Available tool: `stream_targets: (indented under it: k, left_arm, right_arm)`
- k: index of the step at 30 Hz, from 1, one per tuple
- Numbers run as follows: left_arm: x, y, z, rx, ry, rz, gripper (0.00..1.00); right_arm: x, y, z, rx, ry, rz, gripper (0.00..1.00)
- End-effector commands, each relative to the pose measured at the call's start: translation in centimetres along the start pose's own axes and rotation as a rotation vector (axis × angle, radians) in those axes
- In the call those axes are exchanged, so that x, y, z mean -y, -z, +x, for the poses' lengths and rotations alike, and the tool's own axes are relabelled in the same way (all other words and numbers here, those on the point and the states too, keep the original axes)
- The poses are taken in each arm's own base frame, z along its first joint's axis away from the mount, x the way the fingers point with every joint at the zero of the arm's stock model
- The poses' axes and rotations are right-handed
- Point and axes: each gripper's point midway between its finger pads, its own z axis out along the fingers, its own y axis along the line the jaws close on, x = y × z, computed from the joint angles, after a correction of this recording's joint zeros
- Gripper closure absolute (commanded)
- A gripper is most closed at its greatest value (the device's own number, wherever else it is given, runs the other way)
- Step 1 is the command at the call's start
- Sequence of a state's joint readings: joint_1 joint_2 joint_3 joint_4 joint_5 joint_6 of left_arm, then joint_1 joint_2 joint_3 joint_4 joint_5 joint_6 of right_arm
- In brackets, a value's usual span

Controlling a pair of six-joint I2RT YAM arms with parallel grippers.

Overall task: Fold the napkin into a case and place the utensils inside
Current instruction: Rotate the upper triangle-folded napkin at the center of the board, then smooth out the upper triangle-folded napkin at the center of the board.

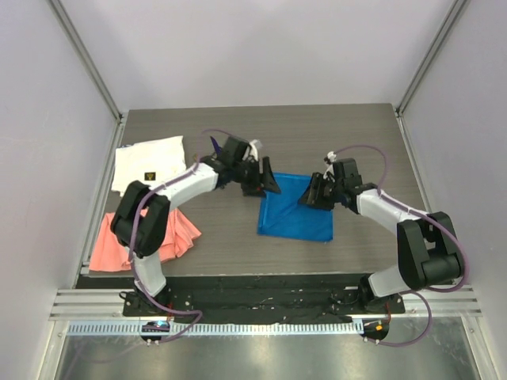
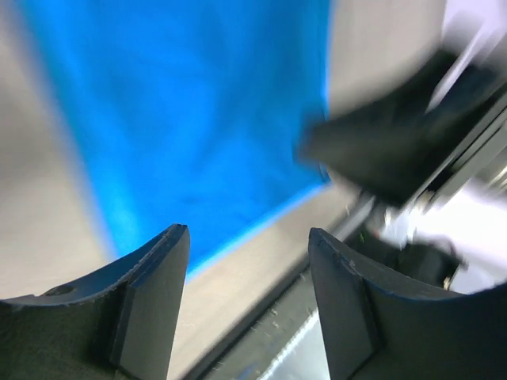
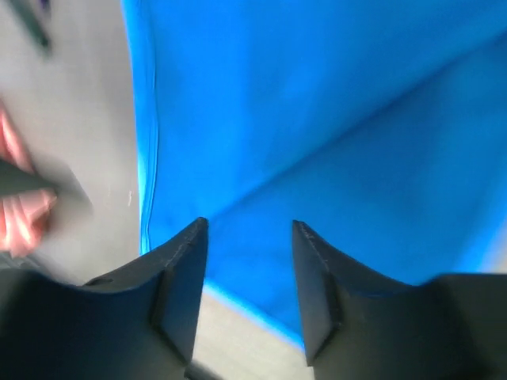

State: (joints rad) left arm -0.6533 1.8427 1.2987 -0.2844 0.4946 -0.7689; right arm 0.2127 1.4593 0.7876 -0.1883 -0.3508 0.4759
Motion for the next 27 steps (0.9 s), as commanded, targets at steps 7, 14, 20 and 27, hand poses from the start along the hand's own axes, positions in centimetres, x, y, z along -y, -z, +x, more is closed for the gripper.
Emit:
stream_targets:
  k: [7,14,20,27]
  left_arm:
    - [-3.2,5.2,-6.2,0.128,-0.023,-0.050,0.42]
    - [-3.1,1.7,-9.9,0.182,-0.127,0.021,0.62]
    - [-5.0,0.0,-12.3,0.228,-0.240,-0.049,0.63]
    - [-6.0,-2.2,-13.2,0.241,-0.270,-0.053,0.65]
  right_arm:
    - [0.4,-0.9,4.3,-0.044,-0.024,-0.024,0.71]
    - [1.1,-1.6,4.5,-0.072,-0.012,-0.002,0.74]
    - [1.3,-2.0,4.6,-0.079,-0.007,-0.005,0.74]
    - [2.1,-2.3,5.4,-0.098,-0.011,-0.001,0.76]
